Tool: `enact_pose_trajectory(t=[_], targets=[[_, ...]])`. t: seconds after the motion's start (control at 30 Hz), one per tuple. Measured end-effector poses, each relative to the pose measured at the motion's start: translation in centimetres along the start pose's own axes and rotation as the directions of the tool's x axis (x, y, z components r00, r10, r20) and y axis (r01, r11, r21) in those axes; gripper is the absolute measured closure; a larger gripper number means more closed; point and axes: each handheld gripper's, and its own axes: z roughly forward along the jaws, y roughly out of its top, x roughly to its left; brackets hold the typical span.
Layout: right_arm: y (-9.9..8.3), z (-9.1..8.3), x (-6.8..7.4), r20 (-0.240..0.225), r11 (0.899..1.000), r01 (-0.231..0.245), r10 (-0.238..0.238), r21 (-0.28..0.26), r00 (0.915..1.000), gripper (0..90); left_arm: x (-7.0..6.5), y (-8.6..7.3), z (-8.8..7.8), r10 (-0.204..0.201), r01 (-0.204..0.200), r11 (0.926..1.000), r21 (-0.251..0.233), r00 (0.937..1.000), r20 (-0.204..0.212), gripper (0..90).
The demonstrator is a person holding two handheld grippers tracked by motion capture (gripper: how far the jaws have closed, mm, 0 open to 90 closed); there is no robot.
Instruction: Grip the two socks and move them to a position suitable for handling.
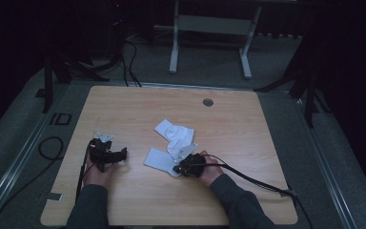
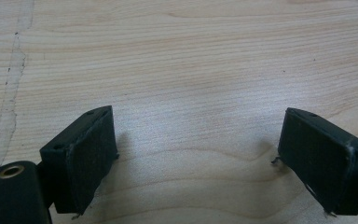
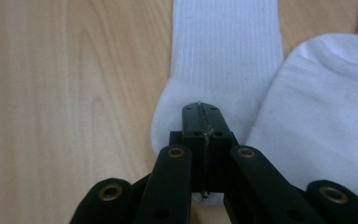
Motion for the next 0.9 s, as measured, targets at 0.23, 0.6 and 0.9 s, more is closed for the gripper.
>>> enact_pose_trajectory(t=[0.23, 0.6, 0.9], targets=[[-1.0, -0.8, 0.4, -0.028, 1.0, 0.002, -0.002, 0.005, 0.9996, 88.8, 0.0, 0.0, 0.0, 0.0, 0.0, 1.0, 0.0, 1.0, -0.001, 11.4], [0.9, -4.5, -2.1, 0.12, 0.997, -0.053, 0.058, -0.047, 0.991, 65.7, 0.0, 0.0, 0.0, -0.001, 0.001, 1.0, 0.0, 1.0, -0.001, 11.4], [2.7, -3.0, -4.1, 0.153, 0.995, -0.095, 0.1, -0.044, 0.9832, 66.1, 0.0, 0.0, 0.0, -0.002, 0.002, 1.0, 0.0, 1.0, -0.002, 11.4]])
